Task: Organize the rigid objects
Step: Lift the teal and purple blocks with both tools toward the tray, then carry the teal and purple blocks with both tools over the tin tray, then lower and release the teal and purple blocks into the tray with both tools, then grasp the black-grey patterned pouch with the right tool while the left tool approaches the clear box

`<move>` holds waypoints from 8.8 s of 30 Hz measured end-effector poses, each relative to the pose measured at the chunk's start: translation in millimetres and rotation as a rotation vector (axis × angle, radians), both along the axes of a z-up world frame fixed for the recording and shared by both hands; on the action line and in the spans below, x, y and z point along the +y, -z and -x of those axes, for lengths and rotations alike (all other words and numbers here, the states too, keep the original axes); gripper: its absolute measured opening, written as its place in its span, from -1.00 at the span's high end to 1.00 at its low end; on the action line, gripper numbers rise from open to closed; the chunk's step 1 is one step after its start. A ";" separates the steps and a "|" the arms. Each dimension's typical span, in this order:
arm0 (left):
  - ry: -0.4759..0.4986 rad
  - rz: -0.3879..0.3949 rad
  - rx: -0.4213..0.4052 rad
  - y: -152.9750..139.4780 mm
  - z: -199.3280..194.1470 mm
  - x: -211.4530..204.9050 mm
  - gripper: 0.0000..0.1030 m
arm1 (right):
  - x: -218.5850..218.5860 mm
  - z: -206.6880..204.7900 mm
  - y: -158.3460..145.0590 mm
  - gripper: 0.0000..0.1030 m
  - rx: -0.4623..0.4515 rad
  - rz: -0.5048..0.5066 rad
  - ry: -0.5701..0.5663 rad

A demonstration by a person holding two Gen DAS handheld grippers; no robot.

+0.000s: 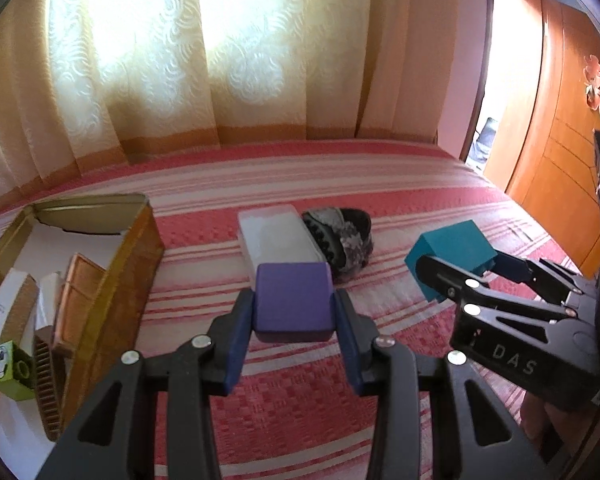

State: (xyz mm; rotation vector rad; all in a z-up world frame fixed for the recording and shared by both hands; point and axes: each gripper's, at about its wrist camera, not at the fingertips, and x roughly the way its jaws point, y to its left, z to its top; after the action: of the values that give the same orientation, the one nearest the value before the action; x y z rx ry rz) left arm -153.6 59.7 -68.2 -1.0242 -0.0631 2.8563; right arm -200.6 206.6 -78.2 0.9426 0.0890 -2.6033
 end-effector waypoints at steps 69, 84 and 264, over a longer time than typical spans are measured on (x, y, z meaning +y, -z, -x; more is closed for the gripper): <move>-0.113 0.031 0.254 -25.5 -70.2 -39.5 0.24 | -7.3 -80.4 -29.1 -0.32 0.373 0.129 -0.077; -0.134 0.007 0.271 -26.4 -80.6 -52.6 0.24 | -25.1 -94.2 -28.9 -0.32 0.377 0.136 -0.139; -0.186 0.120 0.135 -27.1 -3.3 -31.5 -0.99 | -67.5 49.4 5.9 -0.52 -0.034 -0.041 -0.106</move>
State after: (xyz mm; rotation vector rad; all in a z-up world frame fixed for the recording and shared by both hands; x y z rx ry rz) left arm -150.4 28.1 -41.1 -0.8852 0.0254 3.1252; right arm -250.1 139.1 -84.1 0.9686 0.1793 -2.4969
